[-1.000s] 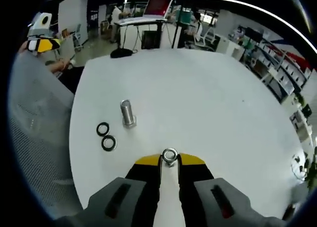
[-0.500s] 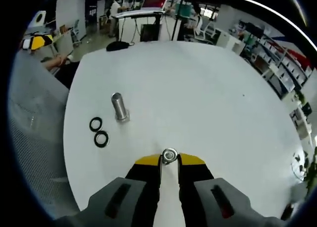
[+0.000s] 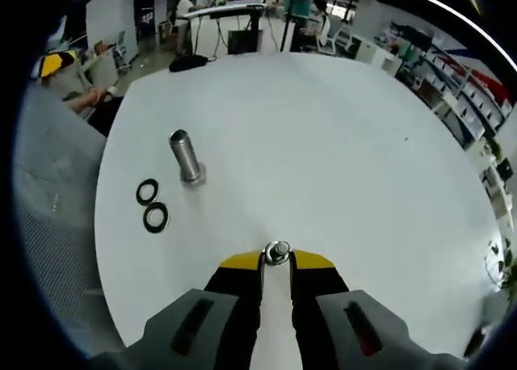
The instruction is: Place the washer onto the threaded stud by aligning its center hole with the stud, sliding it down to the base, and recovering from edge contact or off-axis alignment until the washer reaches the visible bottom stop.
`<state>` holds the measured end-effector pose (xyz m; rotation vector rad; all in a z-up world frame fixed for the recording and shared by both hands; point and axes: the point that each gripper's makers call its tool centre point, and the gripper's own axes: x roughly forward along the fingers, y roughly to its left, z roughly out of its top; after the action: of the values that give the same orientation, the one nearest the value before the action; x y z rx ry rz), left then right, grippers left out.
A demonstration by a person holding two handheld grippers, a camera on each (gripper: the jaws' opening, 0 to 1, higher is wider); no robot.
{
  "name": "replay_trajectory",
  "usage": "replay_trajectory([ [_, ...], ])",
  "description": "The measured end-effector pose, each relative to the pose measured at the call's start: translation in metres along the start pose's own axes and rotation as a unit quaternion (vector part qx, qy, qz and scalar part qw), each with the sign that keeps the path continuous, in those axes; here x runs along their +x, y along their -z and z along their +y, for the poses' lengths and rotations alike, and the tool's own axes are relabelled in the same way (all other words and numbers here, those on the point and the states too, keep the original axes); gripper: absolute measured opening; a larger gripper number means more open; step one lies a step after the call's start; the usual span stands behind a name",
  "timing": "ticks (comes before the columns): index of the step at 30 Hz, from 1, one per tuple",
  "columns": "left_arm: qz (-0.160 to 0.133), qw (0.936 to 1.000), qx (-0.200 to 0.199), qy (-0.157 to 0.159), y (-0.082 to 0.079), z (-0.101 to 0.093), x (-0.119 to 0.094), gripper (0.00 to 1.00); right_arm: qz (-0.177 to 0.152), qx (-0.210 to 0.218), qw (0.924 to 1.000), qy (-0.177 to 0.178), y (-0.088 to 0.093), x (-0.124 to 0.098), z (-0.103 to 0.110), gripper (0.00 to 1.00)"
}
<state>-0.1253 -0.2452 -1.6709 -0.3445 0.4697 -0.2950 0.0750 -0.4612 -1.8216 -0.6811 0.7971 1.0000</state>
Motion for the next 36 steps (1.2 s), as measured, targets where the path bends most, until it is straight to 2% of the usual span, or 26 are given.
replay_trajectory([
  [9, 0.006, 1.0, 0.004, 0.001, 0.001, 0.0, 0.001, 0.11, 0.01, 0.005, 0.9999, -0.009, 0.004, 0.014, 0.0, 0.13],
  [16, 0.006, 1.0, 0.003, 0.001, 0.001, 0.0, 0.001, 0.11, 0.002, 0.02, 0.9997, -0.017, 0.005, 0.017, -0.002, 0.15],
  [20, 0.005, 1.0, 0.002, 0.0, 0.001, 0.0, 0.001, 0.11, 0.022, 0.019, 0.9996, -0.001, 0.013, 0.011, -0.008, 0.31],
  [24, 0.004, 1.0, 0.001, 0.0, 0.001, 0.0, 0.001, 0.11, 0.023, 0.01, 0.9997, 0.001, 0.016, -0.006, -0.004, 0.35],
  [32, 0.002, 1.0, 0.0, 0.001, 0.0, -0.001, 0.001, 0.12, -0.023, 0.039, 0.9989, -0.006, 0.008, -0.051, 0.013, 0.4],
  [36, -0.003, 1.0, -0.004, 0.002, -0.001, -0.001, -0.001, 0.12, -0.058, 0.052, 0.9967, -0.022, 0.0, -0.087, 0.031, 0.41],
])
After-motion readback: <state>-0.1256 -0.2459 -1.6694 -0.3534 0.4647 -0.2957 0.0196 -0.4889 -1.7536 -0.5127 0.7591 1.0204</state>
